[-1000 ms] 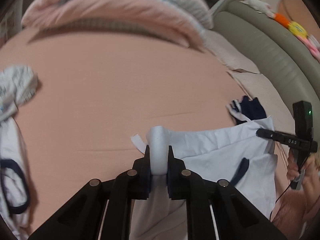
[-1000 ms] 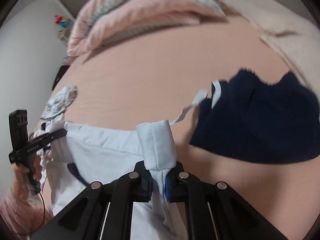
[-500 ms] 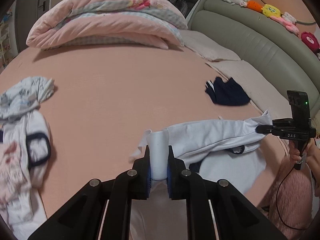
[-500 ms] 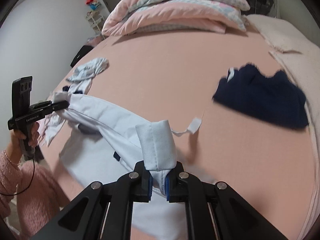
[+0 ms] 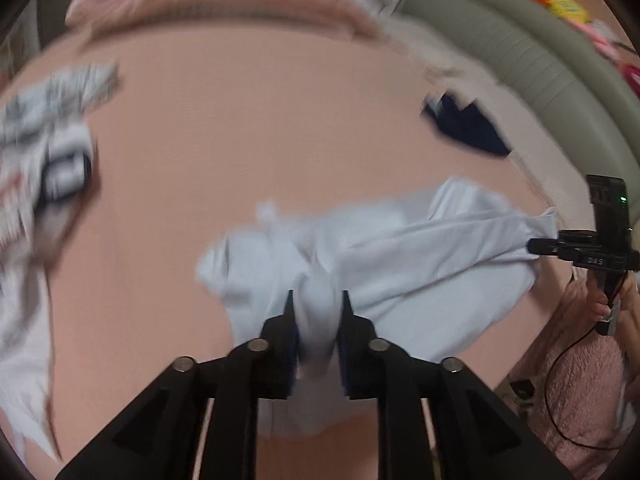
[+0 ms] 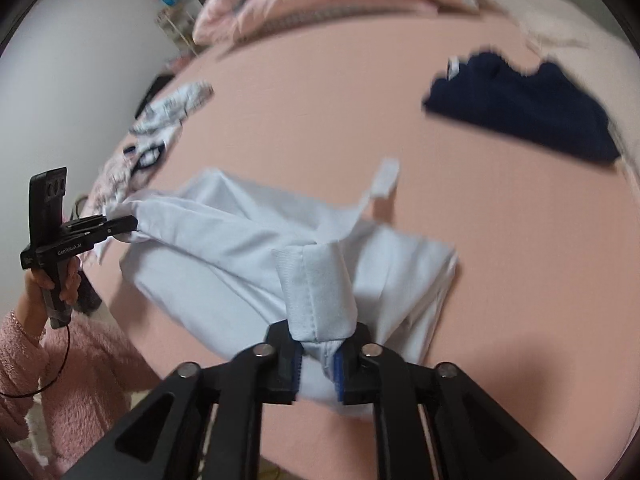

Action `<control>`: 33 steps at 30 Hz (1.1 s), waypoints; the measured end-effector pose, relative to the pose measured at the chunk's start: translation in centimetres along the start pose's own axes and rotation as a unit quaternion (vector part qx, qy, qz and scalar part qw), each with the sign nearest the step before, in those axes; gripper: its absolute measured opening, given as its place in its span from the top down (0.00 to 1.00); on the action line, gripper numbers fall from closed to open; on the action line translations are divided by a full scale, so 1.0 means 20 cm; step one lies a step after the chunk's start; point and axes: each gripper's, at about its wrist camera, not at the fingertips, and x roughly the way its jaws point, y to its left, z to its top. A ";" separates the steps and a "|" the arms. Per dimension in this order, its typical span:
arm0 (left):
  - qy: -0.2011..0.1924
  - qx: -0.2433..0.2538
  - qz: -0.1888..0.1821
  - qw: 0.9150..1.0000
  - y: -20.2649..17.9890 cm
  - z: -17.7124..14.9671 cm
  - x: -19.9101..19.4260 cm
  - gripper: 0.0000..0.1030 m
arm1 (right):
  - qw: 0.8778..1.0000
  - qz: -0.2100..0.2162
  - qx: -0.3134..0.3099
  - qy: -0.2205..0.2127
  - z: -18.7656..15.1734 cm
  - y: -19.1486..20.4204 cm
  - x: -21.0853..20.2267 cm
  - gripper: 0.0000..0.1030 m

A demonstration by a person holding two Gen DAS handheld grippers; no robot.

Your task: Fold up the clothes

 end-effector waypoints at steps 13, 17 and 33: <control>-0.096 -0.026 -0.023 0.995 -0.04 0.11 -0.36 0.61 | 0.995 -0.026 0.049 -0.086 0.08 -0.05 -0.36 0.65; -0.043 0.003 -0.011 0.999 -0.24 0.22 -0.12 0.61 | 0.993 -0.054 0.044 -0.093 0.20 0.05 -0.27 0.65; 0.051 0.033 0.029 0.998 -0.34 0.03 0.10 0.61 | 0.998 -0.059 -0.020 0.009 0.07 0.28 0.17 0.65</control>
